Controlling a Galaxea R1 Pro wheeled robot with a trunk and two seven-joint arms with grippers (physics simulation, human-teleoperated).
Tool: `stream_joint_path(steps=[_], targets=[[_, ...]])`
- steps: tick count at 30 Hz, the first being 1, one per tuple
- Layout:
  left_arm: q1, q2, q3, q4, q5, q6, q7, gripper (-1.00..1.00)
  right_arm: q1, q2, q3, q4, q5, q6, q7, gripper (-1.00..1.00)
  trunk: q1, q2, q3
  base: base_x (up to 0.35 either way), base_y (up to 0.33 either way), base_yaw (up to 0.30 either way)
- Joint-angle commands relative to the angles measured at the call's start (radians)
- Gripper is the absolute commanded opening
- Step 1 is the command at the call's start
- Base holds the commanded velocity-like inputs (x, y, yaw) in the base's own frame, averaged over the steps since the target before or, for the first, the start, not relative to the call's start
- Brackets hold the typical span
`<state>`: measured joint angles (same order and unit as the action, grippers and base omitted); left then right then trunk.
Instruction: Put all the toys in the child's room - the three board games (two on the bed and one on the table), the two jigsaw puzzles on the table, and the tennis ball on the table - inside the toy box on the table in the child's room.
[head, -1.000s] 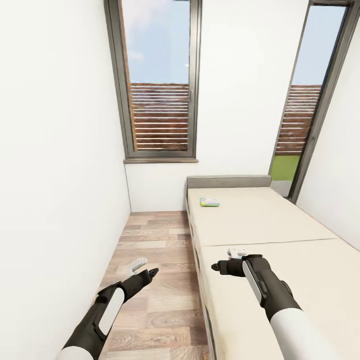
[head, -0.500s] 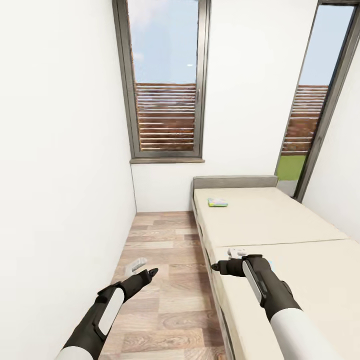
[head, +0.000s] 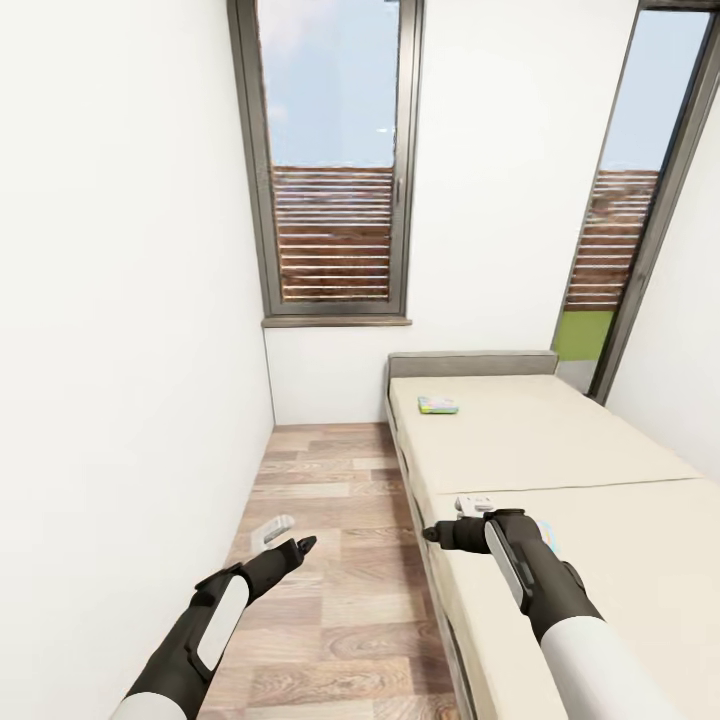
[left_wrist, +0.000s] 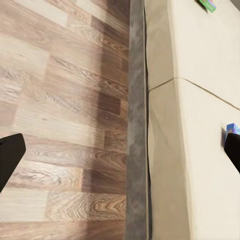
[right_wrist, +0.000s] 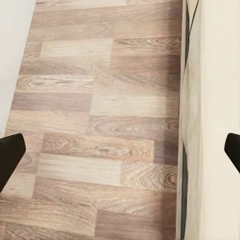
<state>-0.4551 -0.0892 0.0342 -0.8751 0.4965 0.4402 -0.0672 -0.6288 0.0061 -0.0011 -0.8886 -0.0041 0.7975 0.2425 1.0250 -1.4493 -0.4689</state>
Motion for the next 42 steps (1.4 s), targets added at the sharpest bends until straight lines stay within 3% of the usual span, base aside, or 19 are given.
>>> stream_joint_path(steps=[1, 17, 42], targets=[[0.000, -0.001, 0.003, -0.001, 0.005, 0.007, -0.003, 1.00, -0.001, 0.000, 0.000, -0.001, 0.000, 0.005, 0.001, 1.00, 0.000, -0.001, -0.001, 0.001, 0.125, 0.000], [0.000, -0.001, 0.003, -0.001, 0.005, 0.008, -0.006, 1.00, 0.000, 0.000, 0.001, -0.001, 0.000, 0.005, 0.001, 1.00, 0.000, -0.001, -0.001, 0.000, 0.206, 0.000], [0.000, -0.003, 0.003, -0.001, 0.005, 0.007, -0.007, 1.00, 0.000, 0.000, 0.001, -0.001, 0.000, 0.005, 0.002, 1.00, 0.000, -0.001, -0.001, 0.000, 0.024, 0.010]])
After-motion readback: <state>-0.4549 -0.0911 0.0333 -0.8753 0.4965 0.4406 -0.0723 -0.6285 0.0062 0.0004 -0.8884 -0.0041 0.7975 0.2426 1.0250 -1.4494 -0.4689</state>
